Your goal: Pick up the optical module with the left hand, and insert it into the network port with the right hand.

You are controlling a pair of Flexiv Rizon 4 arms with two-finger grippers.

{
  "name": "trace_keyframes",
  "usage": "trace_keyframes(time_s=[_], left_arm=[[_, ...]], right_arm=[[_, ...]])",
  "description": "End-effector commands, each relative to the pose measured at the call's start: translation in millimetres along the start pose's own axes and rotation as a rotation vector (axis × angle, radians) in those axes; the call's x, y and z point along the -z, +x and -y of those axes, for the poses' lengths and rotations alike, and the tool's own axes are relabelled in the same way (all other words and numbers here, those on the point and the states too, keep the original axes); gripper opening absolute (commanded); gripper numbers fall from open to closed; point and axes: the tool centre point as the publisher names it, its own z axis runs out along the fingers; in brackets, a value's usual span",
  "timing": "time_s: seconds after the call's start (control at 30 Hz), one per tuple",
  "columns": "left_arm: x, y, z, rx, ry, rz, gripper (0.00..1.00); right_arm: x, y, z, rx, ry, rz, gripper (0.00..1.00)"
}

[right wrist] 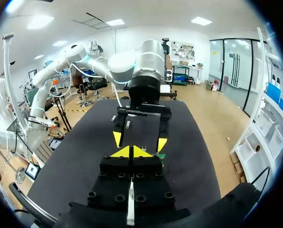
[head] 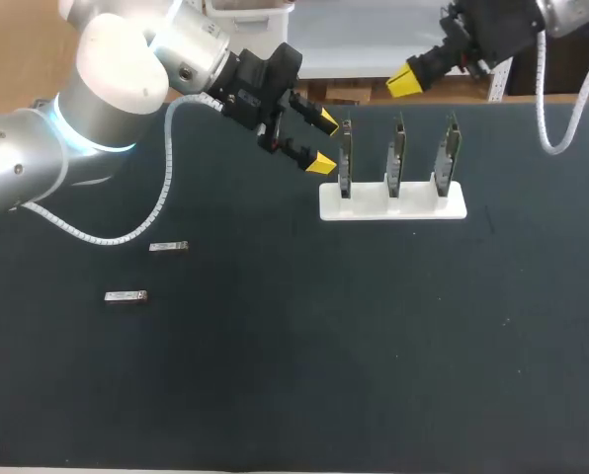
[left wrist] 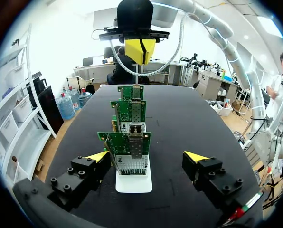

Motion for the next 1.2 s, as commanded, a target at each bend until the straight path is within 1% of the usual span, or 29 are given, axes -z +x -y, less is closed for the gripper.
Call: trace_keyframes(time_s=[0.03,0.2,0.3,0.53,0.6,0.77,0.93,1.2], left_arm=[[0.2,-1.0,-1.4,0.003,0.003,-0.006,1.00],[0.2,-1.0,-1.4,0.003,0.003,-0.006,1.00],[0.2,-1.0,-1.4,0.003,0.003,-0.006,1.00],[0.2,-1.0,-1.4,0.003,0.003,-0.006,1.00],[0.2,-1.0,-1.4,0.003,0.003,-0.006,1.00],[0.2,-1.0,-1.4,0.003,0.003,-0.006,1.00],[0.2,-1.0,-1.4,0.003,0.003,-0.006,1.00],[0.2,-1.0,-1.4,0.003,0.003,-0.006,1.00]], right_arm=[[5.8,8.7,-8.4,0.002,0.008,-0.016,0.00],[12.9,22.9,-10.4,-0.017,0.036,-0.033,0.00],[14.7,31.4,-9.2,-0.038,0.061,-0.063,0.00],[14.6,42.8,-5.0,-0.061,0.045,-0.077,0.00],[13.9,47.5,-2.5,-0.079,0.061,-0.096,0.00],[13.0,58.1,-0.2,-0.103,0.052,-0.107,0.00],[14.2,62.9,1.1,-0.118,0.051,-0.104,0.00],[14.4,63.7,1.0,-0.112,0.050,-0.099,0.00]])
